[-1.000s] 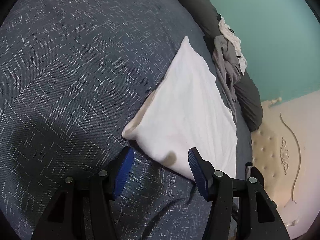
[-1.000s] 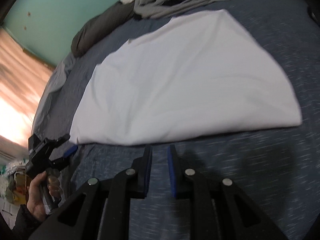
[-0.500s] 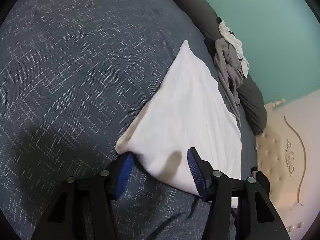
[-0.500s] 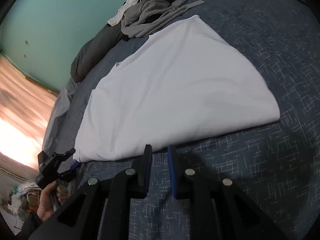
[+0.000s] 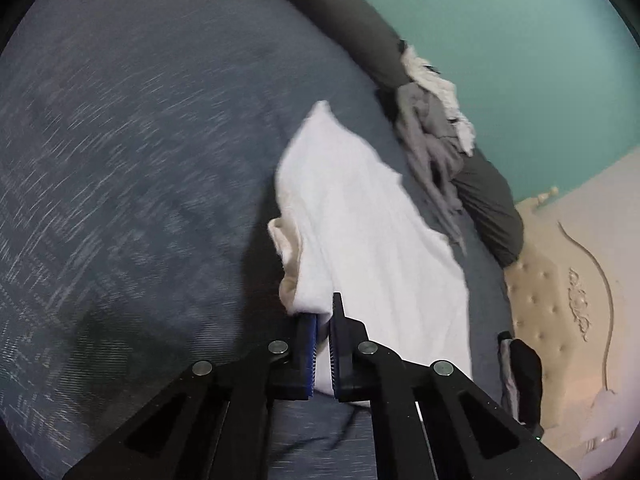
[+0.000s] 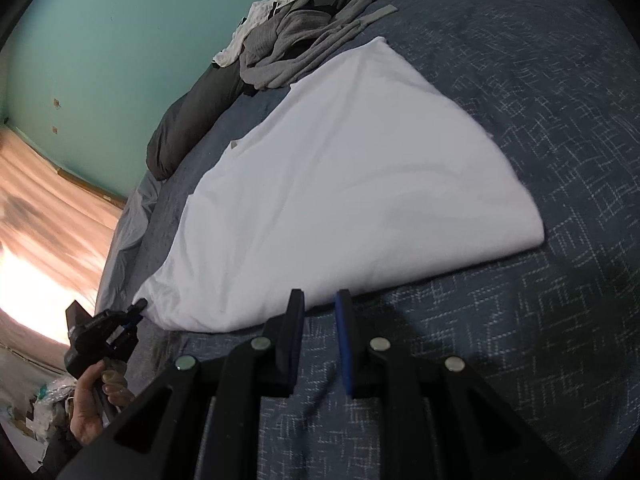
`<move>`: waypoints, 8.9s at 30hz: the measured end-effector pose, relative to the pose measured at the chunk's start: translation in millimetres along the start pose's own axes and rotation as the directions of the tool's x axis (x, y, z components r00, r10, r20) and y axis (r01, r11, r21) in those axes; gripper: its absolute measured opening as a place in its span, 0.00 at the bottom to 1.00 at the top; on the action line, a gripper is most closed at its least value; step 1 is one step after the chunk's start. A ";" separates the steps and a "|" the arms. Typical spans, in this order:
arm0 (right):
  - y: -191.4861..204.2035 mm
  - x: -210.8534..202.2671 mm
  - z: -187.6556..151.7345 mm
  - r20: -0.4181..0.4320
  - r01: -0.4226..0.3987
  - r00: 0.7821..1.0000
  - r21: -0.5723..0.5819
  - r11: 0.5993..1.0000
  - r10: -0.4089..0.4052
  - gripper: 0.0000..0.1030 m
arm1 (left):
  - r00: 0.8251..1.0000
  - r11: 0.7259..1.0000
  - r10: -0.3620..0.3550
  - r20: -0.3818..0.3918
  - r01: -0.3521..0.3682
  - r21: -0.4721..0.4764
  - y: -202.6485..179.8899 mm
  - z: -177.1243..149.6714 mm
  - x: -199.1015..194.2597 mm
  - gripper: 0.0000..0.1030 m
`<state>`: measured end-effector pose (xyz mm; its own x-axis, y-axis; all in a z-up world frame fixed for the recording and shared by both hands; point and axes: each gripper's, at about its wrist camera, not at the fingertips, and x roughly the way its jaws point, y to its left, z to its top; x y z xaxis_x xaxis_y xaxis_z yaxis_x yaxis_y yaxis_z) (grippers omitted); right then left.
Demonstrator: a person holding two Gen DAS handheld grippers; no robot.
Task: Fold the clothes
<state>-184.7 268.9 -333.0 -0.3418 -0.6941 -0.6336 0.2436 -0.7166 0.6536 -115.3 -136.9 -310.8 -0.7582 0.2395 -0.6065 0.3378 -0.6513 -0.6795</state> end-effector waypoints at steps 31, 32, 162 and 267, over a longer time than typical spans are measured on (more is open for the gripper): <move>-89.3 -67.6 39.1 0.150 -0.083 0.987 0.215 0.973 0.051 0.15 | 0.874 0.820 0.071 -0.481 0.224 0.527 -283.1 -162.4 149.6 0.41; -88.3 -66.8 39.2 0.148 -0.087 0.987 0.213 0.973 0.055 0.15 | 0.882 0.821 0.064 -0.467 0.219 0.527 -281.7 -154.1 143.1 0.41; 151.9 150.5 126.1 -0.091 0.165 0.949 -0.673 0.721 -0.301 0.28 | 0.971 0.908 0.067 -0.230 0.036 0.418 -79.2 -19.9 74.5 0.54; -27.1 84.1 235.2 -0.089 0.314 0.927 -0.343 0.885 -0.363 0.24 | 0.948 0.900 0.083 -0.306 0.060 0.432 -76.5 -33.8 89.8 0.54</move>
<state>-433.5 246.1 -306.6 -0.3244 -0.3894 -0.8620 0.4195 -0.8760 0.2379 -190.3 -41.3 -327.3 -0.5205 0.3931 -0.7580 0.0174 -0.8827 -0.4697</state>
